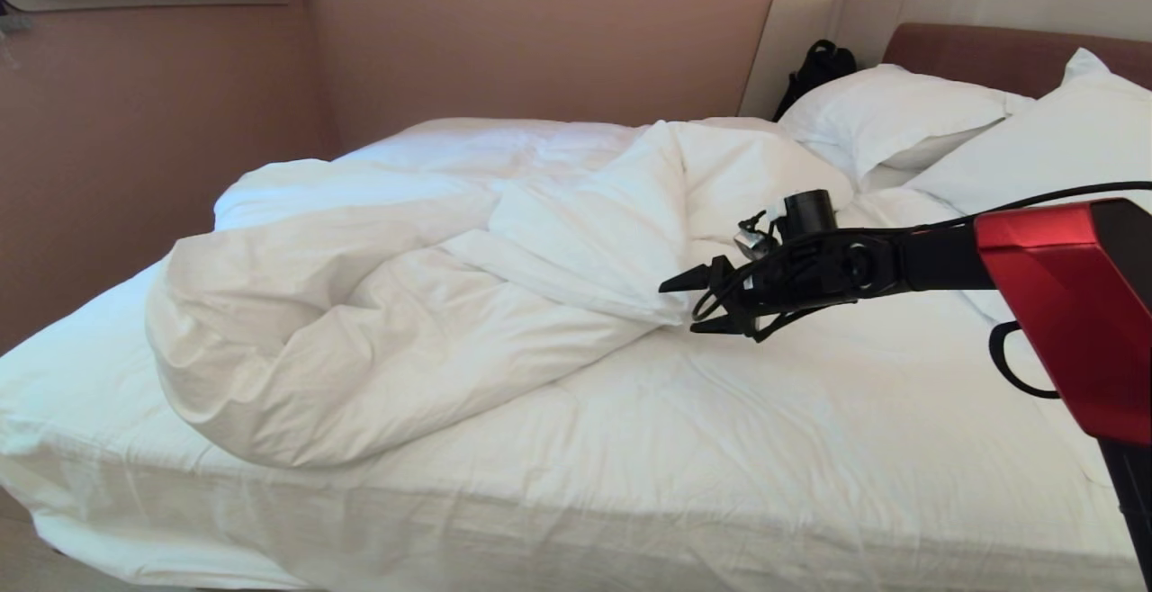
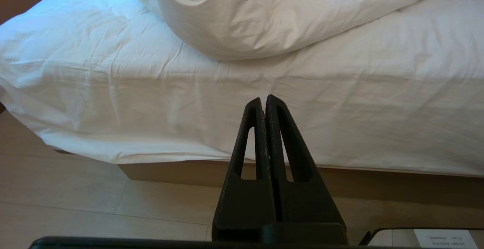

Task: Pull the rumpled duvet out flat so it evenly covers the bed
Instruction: Hold the folded corner of the quilt

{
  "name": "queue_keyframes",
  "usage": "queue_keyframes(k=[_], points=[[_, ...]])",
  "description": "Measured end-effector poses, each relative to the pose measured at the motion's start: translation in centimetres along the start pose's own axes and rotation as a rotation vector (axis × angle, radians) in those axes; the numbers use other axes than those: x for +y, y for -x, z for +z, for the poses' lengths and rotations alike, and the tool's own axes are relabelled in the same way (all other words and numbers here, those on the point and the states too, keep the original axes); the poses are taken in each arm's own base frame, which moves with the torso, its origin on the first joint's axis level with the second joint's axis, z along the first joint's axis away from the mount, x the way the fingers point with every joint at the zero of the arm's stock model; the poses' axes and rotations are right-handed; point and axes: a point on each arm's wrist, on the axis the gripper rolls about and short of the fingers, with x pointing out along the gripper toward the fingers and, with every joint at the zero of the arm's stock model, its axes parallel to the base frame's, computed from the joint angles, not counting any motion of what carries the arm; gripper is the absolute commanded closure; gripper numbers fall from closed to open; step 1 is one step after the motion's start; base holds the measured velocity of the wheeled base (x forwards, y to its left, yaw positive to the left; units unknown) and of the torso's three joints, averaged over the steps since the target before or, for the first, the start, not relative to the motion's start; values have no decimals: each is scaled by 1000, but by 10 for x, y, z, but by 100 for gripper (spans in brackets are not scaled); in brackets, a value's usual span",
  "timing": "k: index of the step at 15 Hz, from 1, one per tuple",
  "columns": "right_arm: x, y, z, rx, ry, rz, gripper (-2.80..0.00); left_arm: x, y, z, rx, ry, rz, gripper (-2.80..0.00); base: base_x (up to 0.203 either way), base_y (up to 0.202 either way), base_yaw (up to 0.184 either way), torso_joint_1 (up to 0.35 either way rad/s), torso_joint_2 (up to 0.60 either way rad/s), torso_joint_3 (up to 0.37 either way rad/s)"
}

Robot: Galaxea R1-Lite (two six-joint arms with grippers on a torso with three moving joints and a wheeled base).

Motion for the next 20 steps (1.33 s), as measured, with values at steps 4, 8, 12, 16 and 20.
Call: queue_keyframes(k=[4,8,12,16,20], points=[[1,-15,0,15,5,17,-280,0,0,0,0,0,0,0,0,0,0,0,0,0],[4,-23,-2,22,11,30,-280,0,0,0,-1,-1,0,0,0,0,0,0,0,0],[7,-27,-1,7,35,50,-280,0,0,0,0,0,0,0,0,0,0,0,0,0],[8,-29,2,-18,37,73,-280,0,0,0,0,0,0,0,0,0,0,0,0,0],[7,-32,5,-44,53,93,-280,0,0,0,0,0,0,0,0,0,0,0,0,0]])
